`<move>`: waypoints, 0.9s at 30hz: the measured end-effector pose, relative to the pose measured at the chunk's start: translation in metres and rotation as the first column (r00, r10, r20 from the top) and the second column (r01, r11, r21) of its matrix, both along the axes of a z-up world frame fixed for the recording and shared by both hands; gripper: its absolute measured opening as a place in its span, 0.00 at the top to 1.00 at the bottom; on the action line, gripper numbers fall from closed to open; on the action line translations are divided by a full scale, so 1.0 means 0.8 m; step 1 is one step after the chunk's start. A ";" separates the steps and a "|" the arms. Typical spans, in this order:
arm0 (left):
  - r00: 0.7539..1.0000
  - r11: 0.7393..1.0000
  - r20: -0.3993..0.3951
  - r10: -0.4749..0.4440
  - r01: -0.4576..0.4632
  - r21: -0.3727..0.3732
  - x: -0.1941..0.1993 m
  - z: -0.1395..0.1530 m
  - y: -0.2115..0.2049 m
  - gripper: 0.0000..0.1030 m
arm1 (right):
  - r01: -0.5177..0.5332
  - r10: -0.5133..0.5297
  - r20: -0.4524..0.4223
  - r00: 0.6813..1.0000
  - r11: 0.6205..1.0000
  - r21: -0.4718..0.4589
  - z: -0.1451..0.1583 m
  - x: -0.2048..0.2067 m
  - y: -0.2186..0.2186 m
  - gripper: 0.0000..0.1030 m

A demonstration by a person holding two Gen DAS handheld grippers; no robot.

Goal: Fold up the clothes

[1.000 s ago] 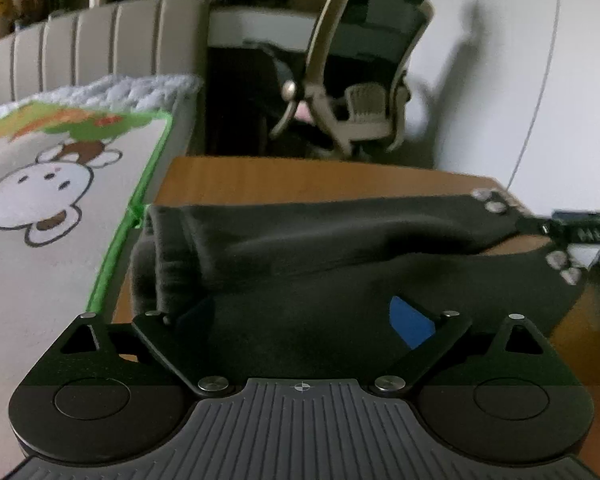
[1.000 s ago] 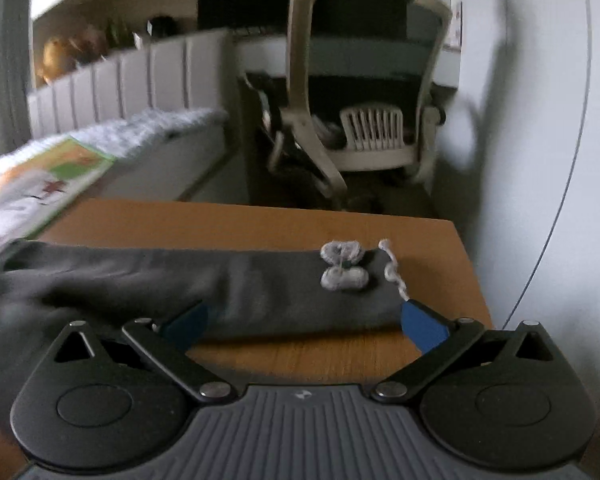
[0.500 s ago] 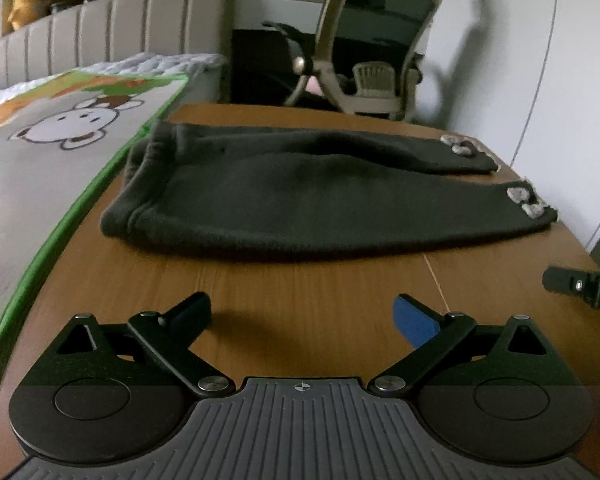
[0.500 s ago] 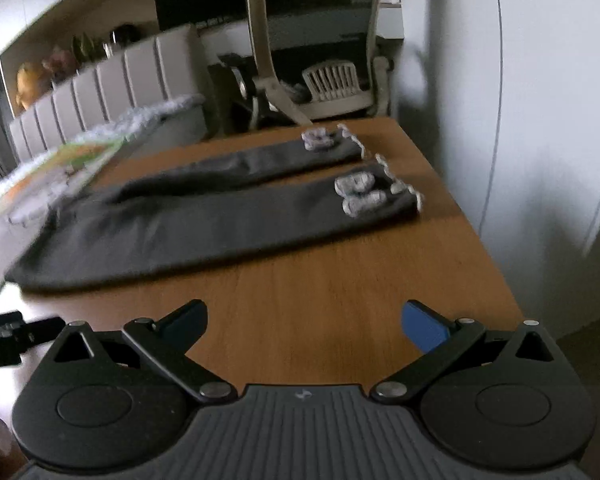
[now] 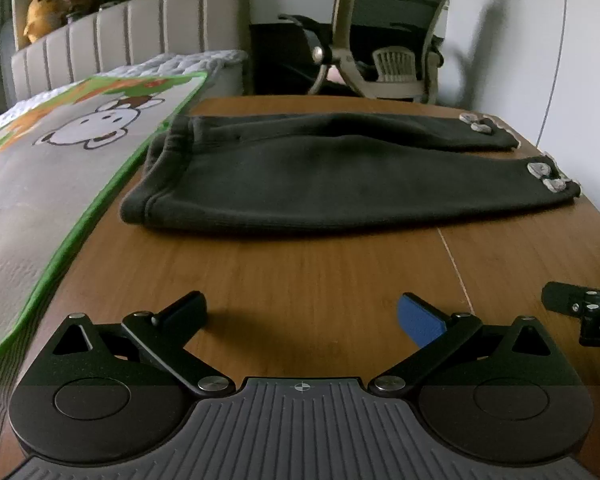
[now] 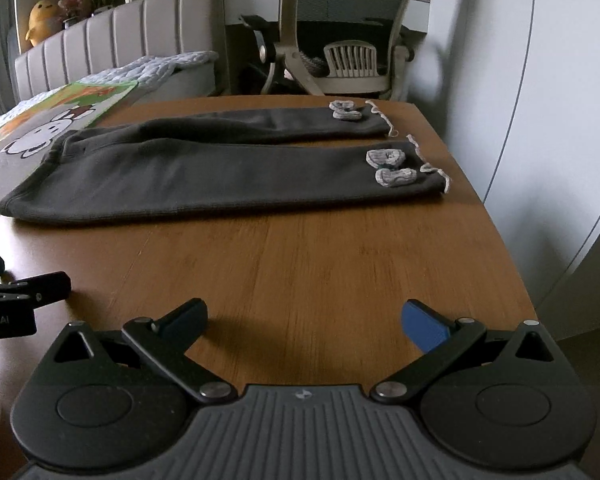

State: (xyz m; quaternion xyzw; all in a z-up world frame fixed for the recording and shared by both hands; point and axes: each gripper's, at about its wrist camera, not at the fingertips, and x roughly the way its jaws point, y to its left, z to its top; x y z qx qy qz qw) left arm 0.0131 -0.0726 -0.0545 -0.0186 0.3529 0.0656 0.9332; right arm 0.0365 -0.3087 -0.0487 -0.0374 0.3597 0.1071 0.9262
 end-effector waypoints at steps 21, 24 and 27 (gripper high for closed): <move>1.000 1.000 0.001 0.002 -0.002 0.000 0.001 0.000 0.001 0.00 | 0.003 -0.003 0.000 1.000 1.000 0.002 -0.001 -0.008 0.009 0.00; 1.000 1.000 0.001 0.002 -0.002 -0.001 0.001 0.000 0.001 0.00 | 0.004 -0.004 0.000 1.000 1.000 0.002 -0.001 -0.008 0.009 0.00; 1.000 1.000 0.001 0.001 -0.001 -0.001 0.001 0.000 0.000 0.00 | 0.003 -0.003 0.000 1.000 1.000 0.002 -0.001 -0.008 0.009 0.00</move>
